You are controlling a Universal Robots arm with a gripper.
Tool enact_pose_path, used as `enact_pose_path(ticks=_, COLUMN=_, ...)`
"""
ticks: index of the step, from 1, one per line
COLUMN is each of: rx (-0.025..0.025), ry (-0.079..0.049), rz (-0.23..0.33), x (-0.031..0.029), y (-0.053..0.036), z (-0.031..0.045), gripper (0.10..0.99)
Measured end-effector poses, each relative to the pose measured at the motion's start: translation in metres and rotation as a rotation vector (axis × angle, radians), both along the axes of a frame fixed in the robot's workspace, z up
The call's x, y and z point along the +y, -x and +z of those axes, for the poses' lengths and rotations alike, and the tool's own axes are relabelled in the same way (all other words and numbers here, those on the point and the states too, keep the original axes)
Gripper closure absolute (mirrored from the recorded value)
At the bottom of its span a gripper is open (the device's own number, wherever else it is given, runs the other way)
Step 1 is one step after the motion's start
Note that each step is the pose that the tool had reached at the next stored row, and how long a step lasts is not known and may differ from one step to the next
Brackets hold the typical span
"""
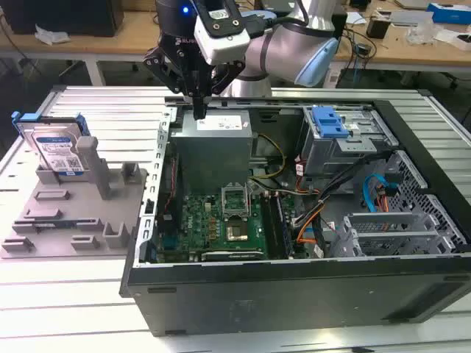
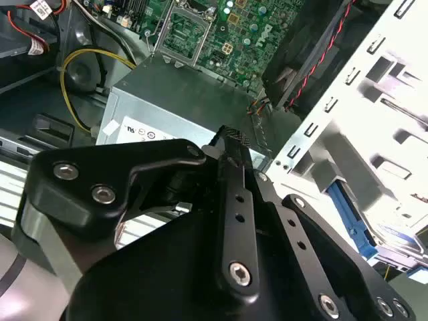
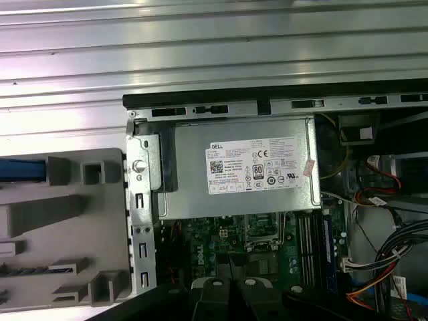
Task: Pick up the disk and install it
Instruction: 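Reach for the disk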
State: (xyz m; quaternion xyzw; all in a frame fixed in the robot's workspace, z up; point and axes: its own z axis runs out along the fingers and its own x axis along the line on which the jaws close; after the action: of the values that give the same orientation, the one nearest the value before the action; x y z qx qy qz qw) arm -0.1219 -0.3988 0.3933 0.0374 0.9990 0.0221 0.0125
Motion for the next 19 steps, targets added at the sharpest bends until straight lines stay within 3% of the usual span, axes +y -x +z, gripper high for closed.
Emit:
enact_pose_path(ticks=11, rx=-0.0002, ry=0.0, rz=0.0, x=0.0001, y=0.0005, z=0.0, gripper=0.98)
enact_pose_path(ticks=14, rx=0.0, ry=0.0, rz=0.0, x=0.0104, y=0.0193, z=-0.0004, gripper=0.98)
enact_pose_path(ticks=18, rx=0.0, ry=0.0, rz=0.0, x=0.0299, y=0.046, z=-0.002, gripper=0.98)
enact_pose_path(ticks=19, rx=-0.0001, ry=0.0, rz=0.0, x=0.0315, y=0.0493, z=-0.0022, gripper=0.98)
